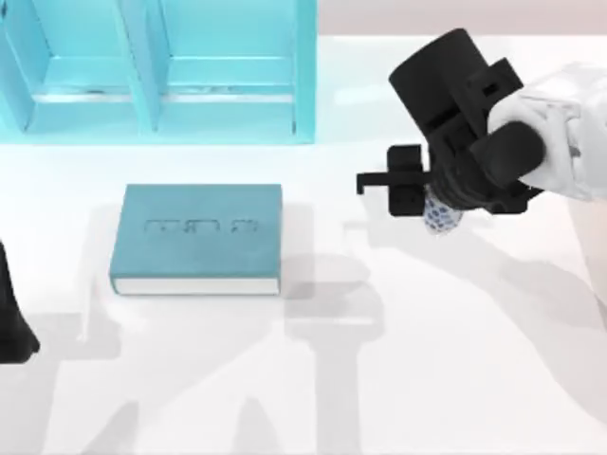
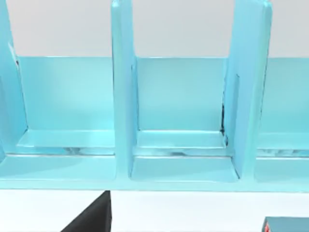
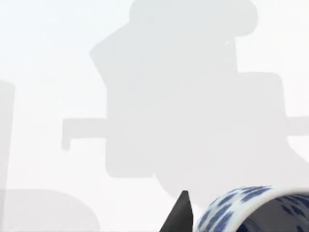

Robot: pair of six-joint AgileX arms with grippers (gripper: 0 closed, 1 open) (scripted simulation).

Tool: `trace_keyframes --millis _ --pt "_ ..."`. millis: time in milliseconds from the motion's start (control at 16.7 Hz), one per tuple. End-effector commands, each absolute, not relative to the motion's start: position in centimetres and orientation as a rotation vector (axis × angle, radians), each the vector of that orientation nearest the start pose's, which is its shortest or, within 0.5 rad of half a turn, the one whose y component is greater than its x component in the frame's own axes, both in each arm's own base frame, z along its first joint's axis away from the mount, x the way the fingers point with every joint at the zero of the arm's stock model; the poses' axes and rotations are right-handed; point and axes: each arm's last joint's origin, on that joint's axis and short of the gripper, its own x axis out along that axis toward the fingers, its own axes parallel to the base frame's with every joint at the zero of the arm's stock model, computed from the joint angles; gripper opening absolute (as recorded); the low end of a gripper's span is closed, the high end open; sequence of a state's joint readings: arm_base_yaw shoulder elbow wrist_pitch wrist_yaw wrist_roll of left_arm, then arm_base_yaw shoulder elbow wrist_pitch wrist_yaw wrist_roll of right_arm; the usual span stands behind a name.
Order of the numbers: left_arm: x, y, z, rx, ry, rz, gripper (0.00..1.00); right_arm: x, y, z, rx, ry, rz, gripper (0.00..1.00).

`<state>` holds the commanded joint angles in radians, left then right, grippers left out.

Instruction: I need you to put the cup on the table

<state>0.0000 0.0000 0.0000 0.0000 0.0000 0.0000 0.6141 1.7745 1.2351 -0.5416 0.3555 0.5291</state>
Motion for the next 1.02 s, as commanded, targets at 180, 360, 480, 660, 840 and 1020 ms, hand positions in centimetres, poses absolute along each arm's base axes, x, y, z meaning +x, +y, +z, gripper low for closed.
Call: trace_keyframes --millis 180,360,480,660,840,1020 --pt "10.6 -0.1 16.0 0.0 0.0 0.0 1.0 31.1 20.3 18.2 -0.026 0.975 -0.017 0.0" --pt "10.6 -0.1 16.0 0.0 0.0 0.0 1.0 31.8 20.2 16.6 -0.019 0.966 -0.015 0.0" --pt "10.6 -0.1 16.0 0.0 0.0 0.0 1.0 31.9 20.2 16.3 -0.023 0.97 -0.015 0.0" --pt "10.6 -0.1 16.0 0.0 0.0 0.0 1.0 31.9 20.2 16.3 -0.023 0.97 -0.015 0.08" --pt "10.6 -0.1 16.0 0.0 0.0 0.0 1.0 31.9 20.2 16.3 -0.023 0.97 -0.015 0.3" --pt "10.6 -0.1 16.0 0.0 0.0 0.0 1.0 31.9 20.2 16.3 -0.023 0.97 -0.015 0.53"
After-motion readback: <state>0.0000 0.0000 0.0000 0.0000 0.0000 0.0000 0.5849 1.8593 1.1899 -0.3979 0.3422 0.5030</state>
